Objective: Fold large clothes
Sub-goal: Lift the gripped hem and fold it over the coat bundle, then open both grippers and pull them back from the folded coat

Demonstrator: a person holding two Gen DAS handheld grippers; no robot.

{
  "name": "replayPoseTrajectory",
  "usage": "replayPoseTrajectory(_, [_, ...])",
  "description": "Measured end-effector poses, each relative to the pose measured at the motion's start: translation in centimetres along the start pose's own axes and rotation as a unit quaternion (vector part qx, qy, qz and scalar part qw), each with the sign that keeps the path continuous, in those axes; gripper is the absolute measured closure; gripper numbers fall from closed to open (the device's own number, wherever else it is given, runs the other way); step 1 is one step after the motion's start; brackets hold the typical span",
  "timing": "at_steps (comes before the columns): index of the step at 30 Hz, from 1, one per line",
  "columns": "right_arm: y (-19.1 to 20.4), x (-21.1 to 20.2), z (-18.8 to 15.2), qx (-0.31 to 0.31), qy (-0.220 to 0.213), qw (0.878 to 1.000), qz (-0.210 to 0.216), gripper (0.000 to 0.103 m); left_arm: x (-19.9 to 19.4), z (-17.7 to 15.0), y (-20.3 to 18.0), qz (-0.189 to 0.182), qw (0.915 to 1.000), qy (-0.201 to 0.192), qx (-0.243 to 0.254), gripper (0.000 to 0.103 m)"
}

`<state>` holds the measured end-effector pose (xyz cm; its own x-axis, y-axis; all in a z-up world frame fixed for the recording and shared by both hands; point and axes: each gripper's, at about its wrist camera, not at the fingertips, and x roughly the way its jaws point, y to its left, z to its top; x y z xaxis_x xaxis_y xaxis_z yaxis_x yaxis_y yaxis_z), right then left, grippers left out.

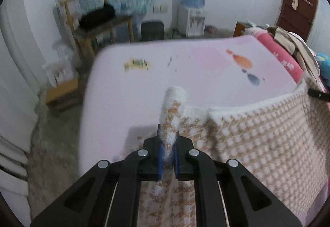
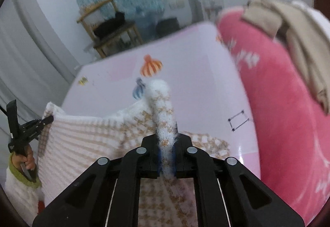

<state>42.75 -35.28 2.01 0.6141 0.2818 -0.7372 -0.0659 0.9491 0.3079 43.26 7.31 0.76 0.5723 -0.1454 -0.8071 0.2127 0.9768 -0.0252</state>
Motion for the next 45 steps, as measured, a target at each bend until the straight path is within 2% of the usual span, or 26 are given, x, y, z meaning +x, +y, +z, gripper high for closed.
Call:
replayPoseTrajectory(2, [-1.5, 1.1, -0.1, 0.026, 0.015, 0.999, 0.018, 0.084, 0.6, -0.3, 0.8, -0.016, 0.9996, 0.009, -0.021, 0.088])
replayPoseTrajectory(5, [-4.1, 1.2, -0.3, 0.085, 0.019, 0.992, 0.091, 0.074, 0.3, -0.8, 2.2, -0.054, 0.9964, 0.005, -0.065, 0.077])
replayPoseTrajectory(7, [-5.7, 0.7, -0.4, 0.126, 0.015, 0.982, 0.138, 0.061, -0.3, -0.7, 3.9, -0.074, 0.9910, -0.014, -0.110, 0.061])
replayPoseTrajectory(8, [-6.1, 0.3, -0.5, 0.141, 0.012, 0.978, 0.150, 0.048, -0.5, -0.5, 4.4, -0.080, 0.9876, -0.022, -0.133, 0.059])
replayPoseTrajectory(9, [-7.1, -0.4, -0.5, 0.166, 0.000, 0.974, 0.152, 0.031, -0.8, -0.5, 5.3, -0.086, 0.9835, -0.029, -0.156, 0.058])
replayPoseTrajectory(10, [-7.6, -1.0, -0.5, 0.179, -0.011, 0.974, 0.141, 0.029, -1.4, -0.6, 6.4, -0.092, 0.9780, -0.035, -0.184, 0.058])
replayPoseTrajectory(12, [-8.6, -2.3, -0.6, 0.200, -0.029, 0.971, 0.127, 0.029, -2.4, -0.3, 6.8, -0.089, 0.9753, -0.041, -0.198, 0.058])
replayPoseTrajectory(14, [-8.7, -4.1, -1.0, 0.212, -0.037, 0.969, 0.125, 0.029, -4.6, -0.5, 6.3, -0.081, 0.9788, -0.055, -0.180, 0.058])
replayPoseTrajectory(17, [-5.9, -7.8, -2.2, 0.164, -0.053, 0.981, 0.094, 0.029, -8.9, -1.5, 3.6, -0.078, 0.9848, -0.082, -0.131, 0.052])
replayPoseTrajectory(19, [-3.2, -10.3, -3.7, 0.120, -0.066, 0.988, 0.070, 0.029, -12.2, -2.9, 1.8, -0.092, 0.9849, -0.106, -0.102, 0.035])
replayPoseTrajectory(22, [1.0, -14.0, -7.2, 0.064, -0.088, 0.993, 0.044, 0.020, -16.2, -5.7, -1.1, -0.095, 0.9849, -0.124, -0.076, 0.021])
replayPoseTrajectory(25, [5.1, -17.3, -11.8, 0.017, -0.104, 0.994, 0.018, 0.016, -19.3, -9.3, -4.7, -0.088, 0.9864, -0.125, -0.060, 0.010])
replayPoseTrajectory(27, [7.4, -18.7, -14.4, -0.003, -0.107, 0.994, 0.003, 0.011, -21.2, -11.2, -6.5, -0.064, 0.9868, -0.142, -0.045, 0.005])
replayPoseTrajectory(29, [9.0, -20.3, -16.8, -0.021, -0.119, 0.992, -0.025, 0.008, -23.1, -13.4, -8.6, -0.026, 0.9852, -0.167, -0.031, 0.005])
replayPoseTrajectory(30, [10.4, -21.1, -18.3, -0.038, -0.129, 0.989, -0.054, 0.008, -23.5, -14.0, -9.1, -0.016, 0.9848, -0.170, -0.031, 0.005])
replayPoseTrajectory(34, [13.5, -21.9, -21.3, -0.075, -0.146, 0.978, -0.128, 0.008, -24.4, -16.6, -11.2, -0.027, 0.9875, -0.149, -0.044, 0.005])
replayPoseTrajectory(38, [14.6, -22.5, -23.3, -0.078, -0.160, 0.971, -0.162, 0.008, -24.7, -17.9, -12.7, 0.015, 0.9895, -0.134, -0.053, 0.005])
replayPoseTrajectory(42, [15.3, -22.7, -24.1, -0.080, -0.170, 0.965, -0.181, 0.008, -25.6, -18.9, -13.5, 0.067, 0.9859, -0.144, -0.054, 0.005])
replayPoseTrajectory(45, [15.6, -22.7, -24.7, -0.071, -0.173, 0.962, -0.199, 0.008, -25.4, -19.2, -14.2, 0.102, 0.9846, -0.134, -0.046, 0.005])
